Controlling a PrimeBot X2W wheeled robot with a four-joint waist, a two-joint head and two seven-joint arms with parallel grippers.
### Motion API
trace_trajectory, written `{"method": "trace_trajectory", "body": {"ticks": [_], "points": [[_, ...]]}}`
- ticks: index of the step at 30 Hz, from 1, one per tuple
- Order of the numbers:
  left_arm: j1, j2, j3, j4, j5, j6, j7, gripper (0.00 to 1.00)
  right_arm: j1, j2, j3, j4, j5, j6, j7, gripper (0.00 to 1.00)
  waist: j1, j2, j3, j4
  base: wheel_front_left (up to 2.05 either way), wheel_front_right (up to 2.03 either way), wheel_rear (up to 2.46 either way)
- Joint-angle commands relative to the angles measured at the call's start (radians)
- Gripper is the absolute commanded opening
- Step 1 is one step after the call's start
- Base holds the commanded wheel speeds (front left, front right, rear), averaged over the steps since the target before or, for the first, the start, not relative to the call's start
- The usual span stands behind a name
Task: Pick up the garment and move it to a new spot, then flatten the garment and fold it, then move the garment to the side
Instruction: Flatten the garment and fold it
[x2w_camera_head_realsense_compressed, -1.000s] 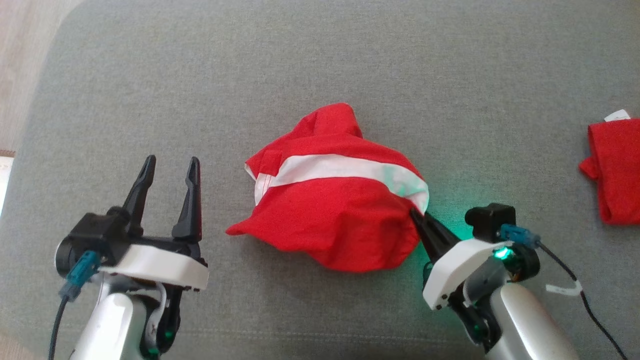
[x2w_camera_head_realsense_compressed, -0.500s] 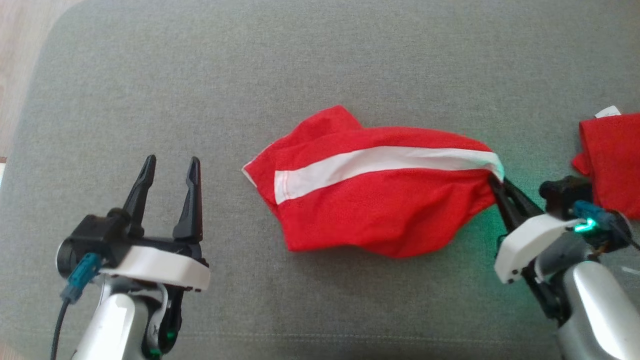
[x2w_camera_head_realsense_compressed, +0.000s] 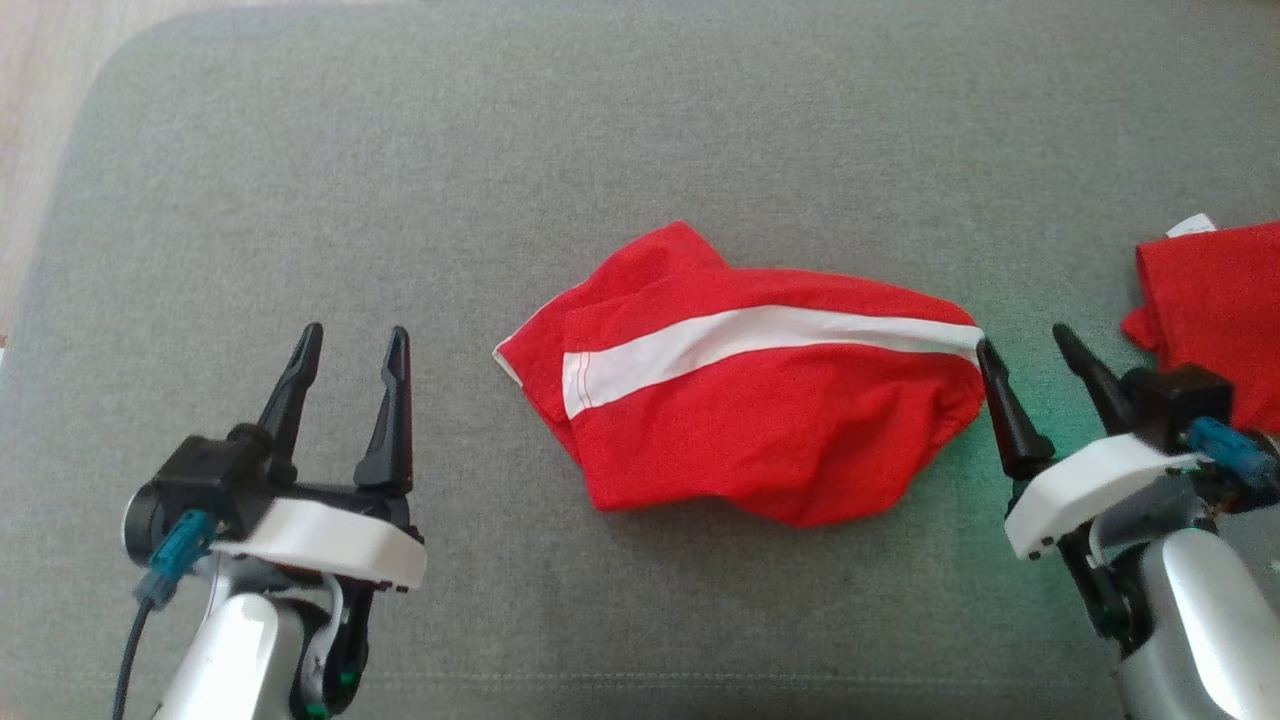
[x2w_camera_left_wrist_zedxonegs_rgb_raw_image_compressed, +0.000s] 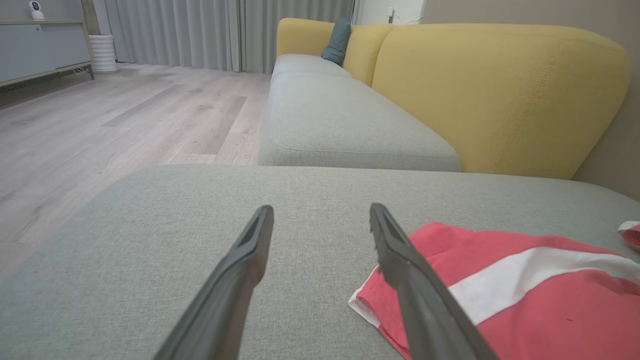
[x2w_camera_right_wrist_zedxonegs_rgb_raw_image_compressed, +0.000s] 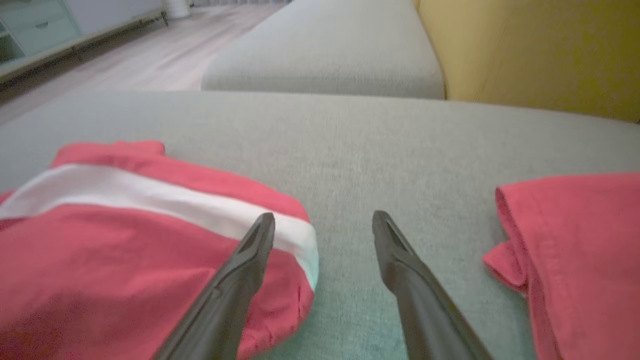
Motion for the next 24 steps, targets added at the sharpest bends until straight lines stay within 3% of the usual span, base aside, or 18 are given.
{"method": "trace_trajectory", "body": {"ticks": [1, 14, 24], "points": [[-0.019, 0.023, 0.035, -0.030, 0.003, 0.009, -0.008, 1.00, 0.003, 0.004, 0.005, -0.063, 0.003, -0.001, -0.023, 1.00, 0.0000, 0.0000, -0.008, -0.005, 0.00, 0.00, 0.00], [0.015, 0.039, 0.033, -0.044, 0.012, 0.037, 0.000, 1.00, 0.082, 0.099, -0.074, -0.399, -0.048, -0.001, -0.023, 1.00, 0.0000, 0.0000, -0.054, -0.037, 0.00, 0.00, 0.00], [0.027, 0.045, 0.027, -0.041, 0.012, 0.048, 0.009, 1.00, 0.146, 0.134, -0.085, -0.476, -0.058, -0.001, 0.012, 1.00, 0.0000, 0.0000, -0.056, -0.052, 0.00, 0.00, 0.00]]}}
